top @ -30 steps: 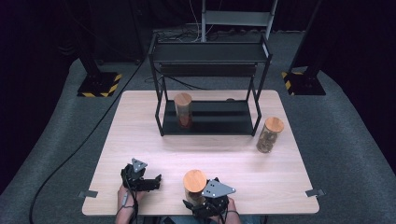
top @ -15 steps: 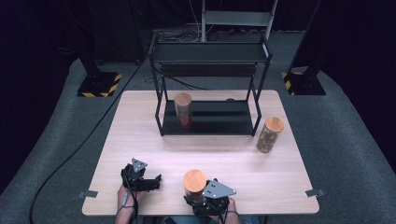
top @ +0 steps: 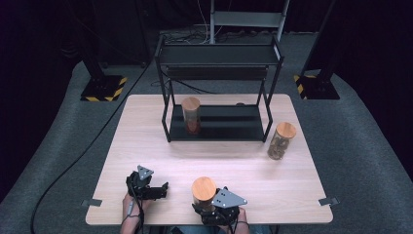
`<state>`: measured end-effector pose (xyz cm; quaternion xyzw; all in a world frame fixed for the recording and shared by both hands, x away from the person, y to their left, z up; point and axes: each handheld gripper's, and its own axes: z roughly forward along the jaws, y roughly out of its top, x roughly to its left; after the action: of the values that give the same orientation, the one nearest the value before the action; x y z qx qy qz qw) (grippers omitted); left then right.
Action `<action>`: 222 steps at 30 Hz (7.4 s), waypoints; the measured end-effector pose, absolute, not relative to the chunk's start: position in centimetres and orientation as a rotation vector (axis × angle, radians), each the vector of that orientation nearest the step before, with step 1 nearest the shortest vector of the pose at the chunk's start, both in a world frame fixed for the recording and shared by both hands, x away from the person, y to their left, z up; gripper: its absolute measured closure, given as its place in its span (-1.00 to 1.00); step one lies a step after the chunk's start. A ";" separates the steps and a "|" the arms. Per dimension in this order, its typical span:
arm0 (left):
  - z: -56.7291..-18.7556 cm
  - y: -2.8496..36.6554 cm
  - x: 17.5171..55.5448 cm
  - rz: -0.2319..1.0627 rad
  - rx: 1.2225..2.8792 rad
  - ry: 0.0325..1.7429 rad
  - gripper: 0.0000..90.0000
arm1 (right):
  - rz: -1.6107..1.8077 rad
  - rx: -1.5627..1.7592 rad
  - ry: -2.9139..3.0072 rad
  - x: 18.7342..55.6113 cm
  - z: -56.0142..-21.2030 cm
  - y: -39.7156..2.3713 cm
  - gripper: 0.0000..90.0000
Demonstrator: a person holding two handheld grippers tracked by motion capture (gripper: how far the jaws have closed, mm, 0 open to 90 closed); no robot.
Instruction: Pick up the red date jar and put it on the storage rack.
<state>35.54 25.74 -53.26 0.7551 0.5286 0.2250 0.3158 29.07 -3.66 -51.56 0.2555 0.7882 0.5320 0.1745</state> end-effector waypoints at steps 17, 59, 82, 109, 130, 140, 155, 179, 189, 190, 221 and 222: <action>-53.3 25.7 35.5 0.591 1.988 1.393 -1.00 | 1.467 0.821 2.168 29.3 -51.0 -5.7 -0.45; -53.3 25.7 35.5 0.591 1.987 1.393 -0.99 | 1.391 0.905 2.067 30.6 -49.6 -8.7 -0.45; -53.3 25.7 35.6 0.591 1.987 1.391 -0.99 | 1.365 0.895 2.055 32.3 -48.8 -9.0 -0.45; -53.3 25.7 35.5 0.593 1.987 1.393 -0.99 | 1.352 0.896 2.046 34.3 -48.5 -9.2 -0.45; -53.3 25.7 35.5 0.593 1.987 1.393 -0.99 | 1.340 0.914 2.045 36.2 -48.7 -9.4 -0.45; -53.3 25.7 35.5 0.593 1.987 1.393 -0.99 | 1.337 0.915 2.050 36.9 -48.6 -9.4 -0.45; -53.3 25.7 35.5 0.593 1.987 1.393 -0.99 | 1.334 0.921 2.048 38.1 -48.4 -9.4 -0.45; -53.3 25.7 35.5 0.592 1.987 1.393 -0.99 | 1.327 0.925 2.056 39.6 -48.4 -9.3 -0.45; -53.3 25.7 35.5 0.592 1.987 1.392 -0.99 | 1.319 0.927 2.064 40.3 -48.4 -9.2 -0.45; -53.3 25.7 35.5 0.592 1.987 1.392 -0.99 | 1.320 0.927 2.063 40.4 -48.4 -9.2 -0.45; -53.3 25.7 35.5 0.592 1.987 1.392 -0.99 | 1.326 0.949 2.052 42.5 -47.8 -9.0 -0.45; -53.3 25.7 35.5 0.593 1.987 1.391 -0.99 | 1.324 0.948 2.053 42.6 -47.7 -8.9 -0.45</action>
<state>35.53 25.70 -53.27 0.7548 0.5285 0.2251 0.3167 42.62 -8.94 -47.75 0.3497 0.7570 0.4882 0.2577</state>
